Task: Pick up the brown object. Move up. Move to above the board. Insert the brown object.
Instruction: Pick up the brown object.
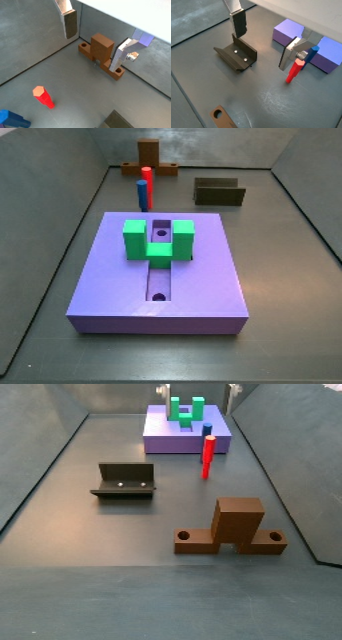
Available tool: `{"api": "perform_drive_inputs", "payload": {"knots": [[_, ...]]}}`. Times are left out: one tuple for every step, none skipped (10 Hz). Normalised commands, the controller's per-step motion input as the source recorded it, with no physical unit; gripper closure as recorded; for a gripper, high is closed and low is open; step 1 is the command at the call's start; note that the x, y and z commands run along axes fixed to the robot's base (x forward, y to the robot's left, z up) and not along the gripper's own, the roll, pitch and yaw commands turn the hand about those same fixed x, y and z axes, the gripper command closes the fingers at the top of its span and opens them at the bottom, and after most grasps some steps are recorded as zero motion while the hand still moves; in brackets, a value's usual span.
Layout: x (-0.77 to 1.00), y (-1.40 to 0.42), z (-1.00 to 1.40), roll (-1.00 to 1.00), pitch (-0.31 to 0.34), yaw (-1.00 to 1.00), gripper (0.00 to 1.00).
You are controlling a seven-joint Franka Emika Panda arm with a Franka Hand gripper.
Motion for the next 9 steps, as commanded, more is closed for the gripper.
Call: {"api": "perform_drive_inputs", "payload": {"knots": [[0.0, 0.22, -0.12, -0.01, 0.0, 0.0, 0.0], [-0.14, 0.73, -0.17, -0.17, 0.0, -0.14, 0.0], [-0.21, 0.85, -0.09, -0.33, -0.054, 0.0, 0.0], [-0.17, 0.9, -0.16, -0.3, -0.02, 0.0, 0.0], [-0.17, 0.88, -0.2, -0.24, 0.0, 0.0, 0.0], [-0.17, 0.89, -0.22, -0.2, 0.0, 0.0, 0.0], [-0.13, 0.87, -0.25, -0.22, 0.0, 0.0, 0.0], [-0.08, 0.82, -0.27, -0.22, 0.023, -0.04, 0.0], [-0.1, 0.8, -0.18, -0.2, 0.007, -0.07, 0.0]]}}
